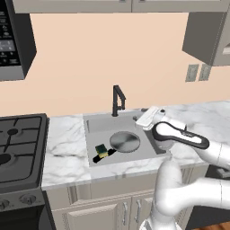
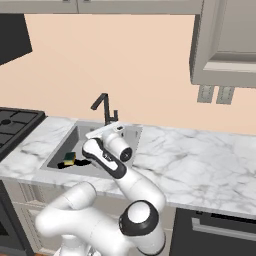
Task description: Pick the pan and sponge and place them into the sink. Then turn on the water.
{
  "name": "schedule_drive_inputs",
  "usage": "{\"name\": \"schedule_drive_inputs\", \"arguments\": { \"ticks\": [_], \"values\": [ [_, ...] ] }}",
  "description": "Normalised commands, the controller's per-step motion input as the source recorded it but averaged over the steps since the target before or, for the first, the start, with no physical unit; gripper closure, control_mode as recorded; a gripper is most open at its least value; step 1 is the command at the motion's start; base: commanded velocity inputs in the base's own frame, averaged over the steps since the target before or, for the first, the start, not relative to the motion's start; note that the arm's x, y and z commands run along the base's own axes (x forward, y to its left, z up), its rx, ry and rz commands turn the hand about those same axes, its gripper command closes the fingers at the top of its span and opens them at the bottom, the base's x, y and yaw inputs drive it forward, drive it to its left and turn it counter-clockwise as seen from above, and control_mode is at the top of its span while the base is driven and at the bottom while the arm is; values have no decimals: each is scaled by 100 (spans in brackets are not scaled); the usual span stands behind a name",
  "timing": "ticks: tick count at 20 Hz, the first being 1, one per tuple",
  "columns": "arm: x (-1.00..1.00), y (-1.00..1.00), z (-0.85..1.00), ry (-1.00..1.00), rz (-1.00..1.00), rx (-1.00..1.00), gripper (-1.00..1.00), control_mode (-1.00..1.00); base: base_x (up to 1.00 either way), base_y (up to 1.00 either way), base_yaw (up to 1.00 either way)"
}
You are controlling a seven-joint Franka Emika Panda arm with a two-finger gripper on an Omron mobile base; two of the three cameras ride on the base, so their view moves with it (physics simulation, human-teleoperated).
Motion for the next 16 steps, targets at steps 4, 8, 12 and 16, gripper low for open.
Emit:
{"name": "schedule_drive_inputs", "arguments": {
  "ticks": [4, 8, 12, 16],
  "values": [
    [25, -1, 0, 0, -2, -1, -100, -100, 0, 0, 0],
    [27, 4, 0, 1, -4, -2, -100, -100, 0, 0, 0],
    [24, 1, -3, -1, -2, 0, -100, -100, 0, 0, 0],
    [20, 0, -7, -3, 1, 1, -100, -100, 0, 0, 0]
  ]
}}
